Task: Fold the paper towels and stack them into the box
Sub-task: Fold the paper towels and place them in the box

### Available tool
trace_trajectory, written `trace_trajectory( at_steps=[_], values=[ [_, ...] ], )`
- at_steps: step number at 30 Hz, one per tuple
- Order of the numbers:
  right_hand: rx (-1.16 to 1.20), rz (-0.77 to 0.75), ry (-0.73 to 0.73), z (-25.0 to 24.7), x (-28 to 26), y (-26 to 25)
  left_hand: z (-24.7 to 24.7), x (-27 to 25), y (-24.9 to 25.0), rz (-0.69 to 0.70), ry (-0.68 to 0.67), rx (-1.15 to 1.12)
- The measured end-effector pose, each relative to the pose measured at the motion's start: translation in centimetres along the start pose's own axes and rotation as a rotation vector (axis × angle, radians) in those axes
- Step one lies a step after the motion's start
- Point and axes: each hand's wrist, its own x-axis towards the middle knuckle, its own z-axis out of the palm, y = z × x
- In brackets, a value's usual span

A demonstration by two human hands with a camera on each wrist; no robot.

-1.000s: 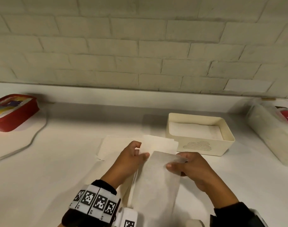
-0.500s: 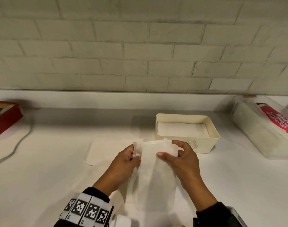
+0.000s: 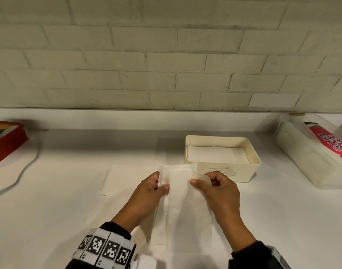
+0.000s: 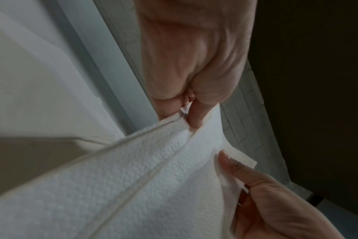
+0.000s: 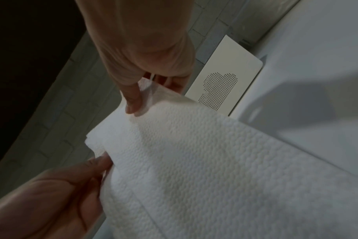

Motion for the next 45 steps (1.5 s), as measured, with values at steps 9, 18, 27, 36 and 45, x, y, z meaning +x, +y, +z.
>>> trace_trajectory(
  at_steps=[9,18,27,36,45],
  values=[
    [0.065,-0.048,0.026,0.1,-0.1,0.0,0.3,-0.3,0.5,-0.018,0.01,-0.106],
    [0.121,-0.034,0.038,0.2,-0.1,-0.1,0.2,-0.5,0.7,-0.024,0.018,-0.107],
    [0.061,-0.166,0.021,0.1,0.0,-0.1,0.4,-0.7,1.1,-0.014,-0.002,-0.109],
    [-0.004,-0.217,-0.125,-0.2,0.1,0.4,0.4,-1.1,1.8,-0.08,0.027,-0.174],
    [0.329,0.009,-0.301,-0.9,0.8,0.6,0.6,-1.5,2.7,-0.115,0.142,-0.278]
  ],
)
